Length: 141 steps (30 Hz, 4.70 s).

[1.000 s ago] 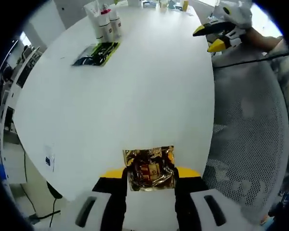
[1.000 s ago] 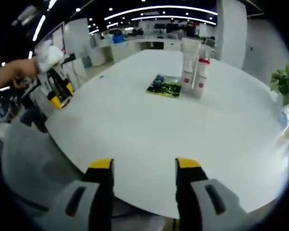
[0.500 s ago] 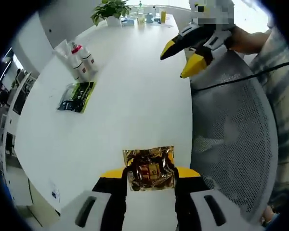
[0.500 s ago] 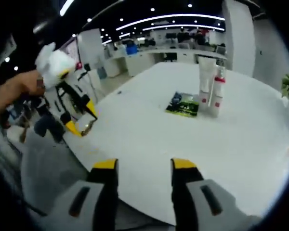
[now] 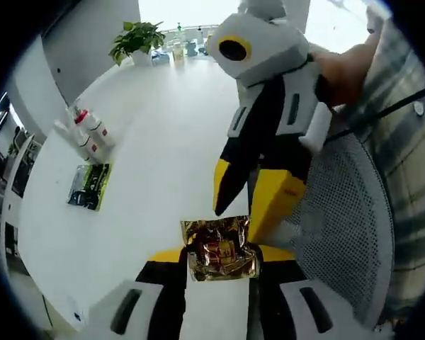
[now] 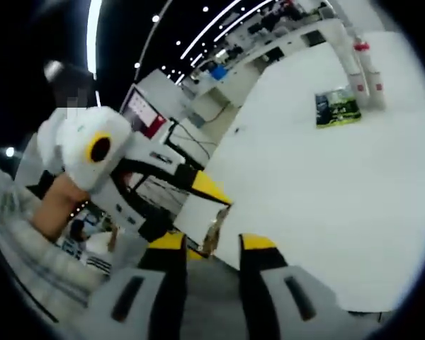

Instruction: Arrange the skincare products in the storage area until every visible bottle or jar stands upright without overlapping.

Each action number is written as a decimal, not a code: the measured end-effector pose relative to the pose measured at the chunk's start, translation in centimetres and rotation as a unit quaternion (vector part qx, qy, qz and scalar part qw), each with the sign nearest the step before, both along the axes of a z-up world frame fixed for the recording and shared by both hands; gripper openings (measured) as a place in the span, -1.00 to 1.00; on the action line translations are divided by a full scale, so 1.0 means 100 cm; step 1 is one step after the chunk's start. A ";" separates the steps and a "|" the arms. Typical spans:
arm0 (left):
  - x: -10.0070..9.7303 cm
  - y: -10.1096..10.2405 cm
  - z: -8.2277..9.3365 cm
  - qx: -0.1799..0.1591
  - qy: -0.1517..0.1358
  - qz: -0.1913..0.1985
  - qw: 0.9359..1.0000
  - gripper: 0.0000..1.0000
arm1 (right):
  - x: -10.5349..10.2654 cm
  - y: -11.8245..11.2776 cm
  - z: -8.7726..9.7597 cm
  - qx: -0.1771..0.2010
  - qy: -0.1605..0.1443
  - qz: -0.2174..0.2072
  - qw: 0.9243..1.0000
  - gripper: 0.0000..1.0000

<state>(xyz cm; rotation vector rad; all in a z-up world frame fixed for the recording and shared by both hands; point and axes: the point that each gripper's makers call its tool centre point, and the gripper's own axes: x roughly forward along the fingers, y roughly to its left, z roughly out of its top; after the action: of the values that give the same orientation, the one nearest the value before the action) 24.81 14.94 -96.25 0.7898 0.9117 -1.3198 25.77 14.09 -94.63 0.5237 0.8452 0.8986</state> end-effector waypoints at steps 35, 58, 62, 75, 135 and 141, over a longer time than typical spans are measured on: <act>-0.011 -0.013 0.012 -0.244 0.236 0.325 0.883 -0.38 | 0.015 -0.011 0.025 0.120 0.024 -0.056 0.991 -1.00; -0.001 -0.025 0.041 -0.379 0.336 0.411 0.758 -1.00 | 0.025 -0.019 0.028 0.135 0.017 -0.089 0.987 -0.78; 0.005 -0.019 0.042 -0.384 0.337 0.419 0.751 -1.00 | 0.027 -0.022 0.026 0.132 0.014 -0.093 0.987 -0.78; 0.005 -0.016 0.044 -0.395 0.359 0.421 0.734 -0.99 | 0.027 -0.022 0.035 0.136 -0.006 -0.088 0.987 -1.00; -0.011 -0.023 0.049 -0.402 0.398 0.371 0.736 -1.00 | 0.023 -0.017 0.053 0.173 -0.028 -0.074 0.982 -0.98; -0.009 -0.018 0.052 -0.405 0.397 0.370 0.735 -1.00 | 0.028 -0.023 0.054 0.176 -0.030 -0.093 0.979 -0.87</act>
<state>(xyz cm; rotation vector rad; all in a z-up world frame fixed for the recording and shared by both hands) 23.94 13.11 -91.06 -0.8540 0.9871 -1.1088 28.53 11.83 -89.20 0.8655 0.5718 0.8906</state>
